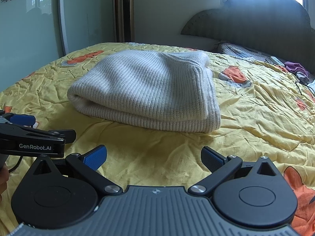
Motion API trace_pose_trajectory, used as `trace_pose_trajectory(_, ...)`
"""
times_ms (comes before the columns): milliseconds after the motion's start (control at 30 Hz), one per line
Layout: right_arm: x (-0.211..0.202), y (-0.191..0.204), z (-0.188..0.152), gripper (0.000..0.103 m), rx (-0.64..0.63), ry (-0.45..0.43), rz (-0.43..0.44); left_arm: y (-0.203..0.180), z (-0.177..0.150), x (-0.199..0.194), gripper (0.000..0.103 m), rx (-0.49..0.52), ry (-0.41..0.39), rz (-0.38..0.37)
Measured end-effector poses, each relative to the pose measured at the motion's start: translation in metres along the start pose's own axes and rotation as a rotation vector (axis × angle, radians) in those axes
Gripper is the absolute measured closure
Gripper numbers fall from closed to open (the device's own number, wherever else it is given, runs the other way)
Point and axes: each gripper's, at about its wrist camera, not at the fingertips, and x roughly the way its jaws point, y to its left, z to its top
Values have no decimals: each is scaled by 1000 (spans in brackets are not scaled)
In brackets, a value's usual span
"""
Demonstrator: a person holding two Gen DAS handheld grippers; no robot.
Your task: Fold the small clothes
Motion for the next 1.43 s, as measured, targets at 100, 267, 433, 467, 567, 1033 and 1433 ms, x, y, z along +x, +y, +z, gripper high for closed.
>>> trace_pose_trajectory(100, 0, 1, 0, 0, 1, 0, 2, 0, 0, 0, 0, -1, 2, -1)
trace_pose_trajectory(267, 1, 3, 0, 0, -5, 1, 2, 0, 0, 0, 0, -3, 0, -2)
trace_pose_trajectory(433, 1, 1, 0, 0, -2, 3, 2, 1, 0, 1, 0, -4, 1, -1)
trace_pose_trajectory(467, 1, 1, 0, 0, -1, 4, 1, 1, 0, 1, 0, -3, 1, -1)
trace_pose_trajectory(567, 2, 1, -1, 0, 0, 7, 2, 1, 0, 1, 0, -4, 0, 0)
trace_pose_trajectory(1033, 7, 0, -4, 0, 7, 21, 6, -2, -1, 0, 0, 10, -19, 28)
trace_pose_trajectory(1433, 7, -2, -6, 0, 14, 23, 6, -1, -2, 1, 0, 15, -11, -5)
